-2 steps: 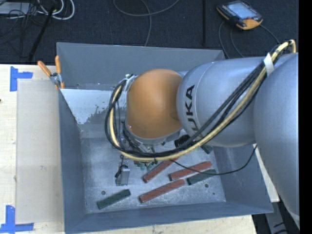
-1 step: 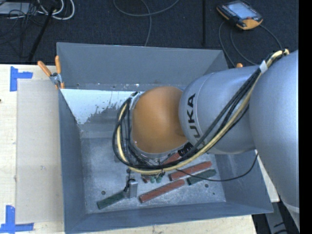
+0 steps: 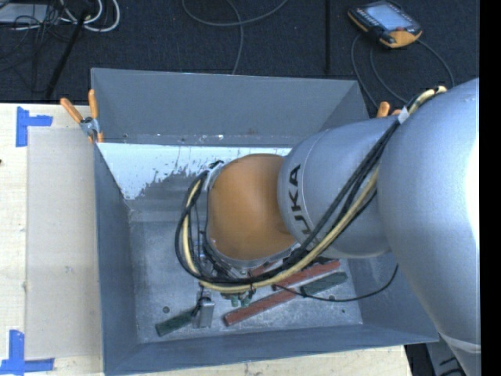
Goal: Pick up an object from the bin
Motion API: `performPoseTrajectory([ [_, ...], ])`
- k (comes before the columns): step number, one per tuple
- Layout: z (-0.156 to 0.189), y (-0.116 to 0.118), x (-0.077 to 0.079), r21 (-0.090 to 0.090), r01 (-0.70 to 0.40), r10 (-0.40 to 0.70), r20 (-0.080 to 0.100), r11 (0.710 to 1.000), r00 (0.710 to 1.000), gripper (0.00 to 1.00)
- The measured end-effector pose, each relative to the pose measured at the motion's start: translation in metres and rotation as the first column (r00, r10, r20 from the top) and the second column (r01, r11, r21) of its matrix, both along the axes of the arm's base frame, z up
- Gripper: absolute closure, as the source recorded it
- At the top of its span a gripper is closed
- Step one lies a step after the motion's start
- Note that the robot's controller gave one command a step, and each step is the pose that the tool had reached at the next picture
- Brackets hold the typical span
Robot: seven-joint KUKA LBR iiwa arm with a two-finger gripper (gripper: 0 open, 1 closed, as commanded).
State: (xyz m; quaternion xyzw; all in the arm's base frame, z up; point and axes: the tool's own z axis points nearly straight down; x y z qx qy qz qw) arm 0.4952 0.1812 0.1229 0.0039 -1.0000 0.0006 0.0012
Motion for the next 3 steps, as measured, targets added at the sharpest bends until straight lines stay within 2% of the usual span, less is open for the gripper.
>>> performPoseTrajectory([
  [1, -0.051, 0.009, -0.004, 0.001, -0.432, 0.432, 0.001, 0.902, 0.902, 1.0],
  [2, -0.051, 0.009, -0.004, 0.001, -0.431, 0.431, 0.001, 0.902, 0.902, 1.0],
  [3, 0.008, 0.005, -0.001, 0.003, -0.431, 0.431, -0.003, 0.902, 0.902, 1.0],
])
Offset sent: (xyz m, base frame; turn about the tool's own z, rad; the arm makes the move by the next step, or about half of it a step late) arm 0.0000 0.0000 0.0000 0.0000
